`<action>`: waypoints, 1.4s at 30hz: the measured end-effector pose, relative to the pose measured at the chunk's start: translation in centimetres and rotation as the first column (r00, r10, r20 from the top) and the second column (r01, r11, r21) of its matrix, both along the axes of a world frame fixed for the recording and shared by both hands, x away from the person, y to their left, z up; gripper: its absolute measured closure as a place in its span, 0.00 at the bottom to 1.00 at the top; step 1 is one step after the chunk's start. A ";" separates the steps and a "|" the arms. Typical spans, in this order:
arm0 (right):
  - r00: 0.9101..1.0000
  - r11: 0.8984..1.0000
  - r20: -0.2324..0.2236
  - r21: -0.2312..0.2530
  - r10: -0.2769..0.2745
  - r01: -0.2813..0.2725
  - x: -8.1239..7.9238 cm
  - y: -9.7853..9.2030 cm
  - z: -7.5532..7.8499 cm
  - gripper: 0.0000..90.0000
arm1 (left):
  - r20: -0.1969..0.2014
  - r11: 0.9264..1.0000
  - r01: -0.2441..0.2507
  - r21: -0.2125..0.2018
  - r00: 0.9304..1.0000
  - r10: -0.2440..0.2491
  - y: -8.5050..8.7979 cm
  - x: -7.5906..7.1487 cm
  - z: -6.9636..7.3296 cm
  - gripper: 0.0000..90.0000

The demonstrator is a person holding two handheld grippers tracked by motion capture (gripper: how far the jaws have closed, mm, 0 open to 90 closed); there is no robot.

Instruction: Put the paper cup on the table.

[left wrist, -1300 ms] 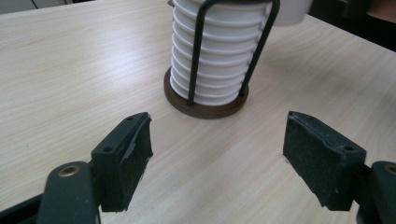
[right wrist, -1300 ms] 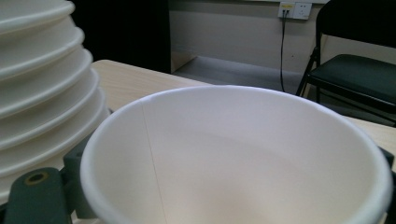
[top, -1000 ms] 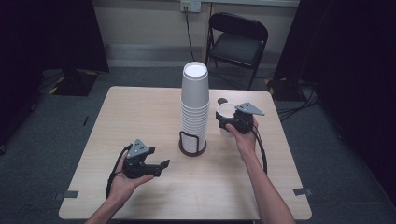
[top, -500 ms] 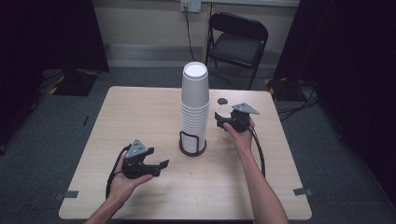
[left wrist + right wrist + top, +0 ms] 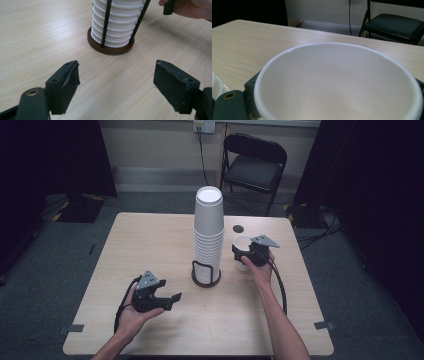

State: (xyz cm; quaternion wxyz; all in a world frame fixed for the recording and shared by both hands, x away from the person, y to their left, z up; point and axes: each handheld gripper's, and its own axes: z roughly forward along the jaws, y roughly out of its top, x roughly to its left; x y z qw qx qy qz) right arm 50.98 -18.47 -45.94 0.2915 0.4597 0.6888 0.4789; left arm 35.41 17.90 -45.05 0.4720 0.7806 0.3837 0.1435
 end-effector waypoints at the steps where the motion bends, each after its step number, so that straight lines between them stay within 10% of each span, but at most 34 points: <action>1: 1.000 1.000 -0.005 -0.003 0.003 -0.003 -0.2 -0.1 0.0 0.12 | 0.000 1.000 0.002 0.001 1.000 -0.002 0.0 0.0 0.0 0.23; 30: 0.983 0.998 -0.182 -0.048 0.025 -0.035 -1.6 -0.6 -1.4 0.14 | -0.001 1.000 -0.012 -0.007 1.000 0.012 0.2 0.2 0.2 0.23; 42: 0.982 0.999 -0.185 -0.028 0.025 -0.031 -3.2 -1.5 -1.8 0.15 | 0.000 1.000 -0.013 -0.007 1.000 0.013 0.1 0.2 0.2 0.23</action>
